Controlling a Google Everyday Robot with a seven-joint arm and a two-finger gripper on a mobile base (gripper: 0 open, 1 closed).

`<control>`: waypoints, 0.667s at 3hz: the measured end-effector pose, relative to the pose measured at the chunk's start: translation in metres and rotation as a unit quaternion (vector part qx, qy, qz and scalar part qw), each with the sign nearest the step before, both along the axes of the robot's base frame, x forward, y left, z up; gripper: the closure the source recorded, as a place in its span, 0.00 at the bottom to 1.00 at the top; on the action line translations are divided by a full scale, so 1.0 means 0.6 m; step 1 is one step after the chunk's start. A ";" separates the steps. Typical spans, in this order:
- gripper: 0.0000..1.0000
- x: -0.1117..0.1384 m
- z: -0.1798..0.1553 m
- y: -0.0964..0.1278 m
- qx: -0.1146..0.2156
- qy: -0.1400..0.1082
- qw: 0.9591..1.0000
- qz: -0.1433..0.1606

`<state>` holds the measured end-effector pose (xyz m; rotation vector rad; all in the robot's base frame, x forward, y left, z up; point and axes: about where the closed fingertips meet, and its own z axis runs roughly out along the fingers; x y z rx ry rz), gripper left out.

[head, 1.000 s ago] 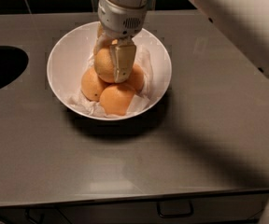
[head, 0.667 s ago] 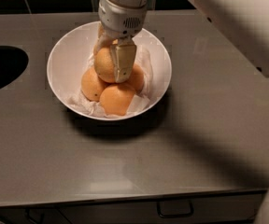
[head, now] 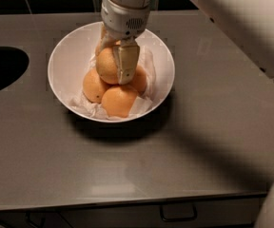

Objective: Pick orange from white bowl

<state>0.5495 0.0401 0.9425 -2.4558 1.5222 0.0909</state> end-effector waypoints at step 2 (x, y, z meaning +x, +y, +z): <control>0.36 0.002 -0.009 0.003 0.002 0.007 1.000 0.003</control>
Offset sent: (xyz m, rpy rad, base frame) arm -0.0053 -0.0043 -0.0192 -0.0201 0.0727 0.0217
